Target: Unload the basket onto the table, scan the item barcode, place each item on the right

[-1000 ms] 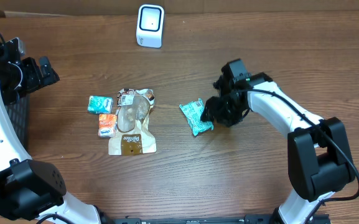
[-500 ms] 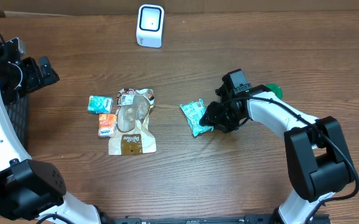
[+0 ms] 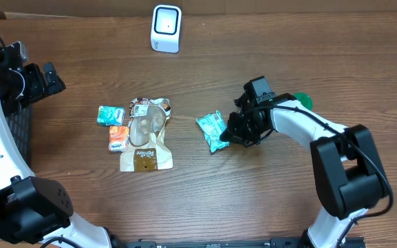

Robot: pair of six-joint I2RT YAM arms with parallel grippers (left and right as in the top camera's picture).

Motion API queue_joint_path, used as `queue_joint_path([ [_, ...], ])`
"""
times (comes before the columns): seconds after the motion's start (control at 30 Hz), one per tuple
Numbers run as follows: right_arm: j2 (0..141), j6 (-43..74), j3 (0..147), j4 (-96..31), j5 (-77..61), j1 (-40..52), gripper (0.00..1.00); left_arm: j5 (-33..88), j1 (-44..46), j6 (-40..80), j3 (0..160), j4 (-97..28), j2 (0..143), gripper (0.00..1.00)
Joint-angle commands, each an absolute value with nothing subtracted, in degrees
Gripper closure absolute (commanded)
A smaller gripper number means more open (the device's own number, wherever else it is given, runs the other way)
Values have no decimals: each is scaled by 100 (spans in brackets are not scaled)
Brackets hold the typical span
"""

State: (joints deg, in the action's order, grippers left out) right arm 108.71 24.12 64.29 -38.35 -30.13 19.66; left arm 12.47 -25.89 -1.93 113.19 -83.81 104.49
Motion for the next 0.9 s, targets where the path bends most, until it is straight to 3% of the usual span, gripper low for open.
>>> queue_joint_path([
  [0.0, 9911, 1608, 6657, -3868, -3011, 2003, 96, 1313, -2585, -303, 11327, -8377, 10462, 0],
  [0.4, 7940, 886, 6657, -4108, -2373, 2029, 96, 1313, -2585, -303, 11327, -8377, 10462, 0],
  [0.67, 7850, 1380, 6711, -4346, -2104, 2029, 96, 1313, -2585, -301, 11327, -8377, 10462, 0],
  [0.87, 8248, 1476, 7791, -5210, -1236, 2032, 96, 1313, -2585, -301, 11327, -8377, 10462, 0],
])
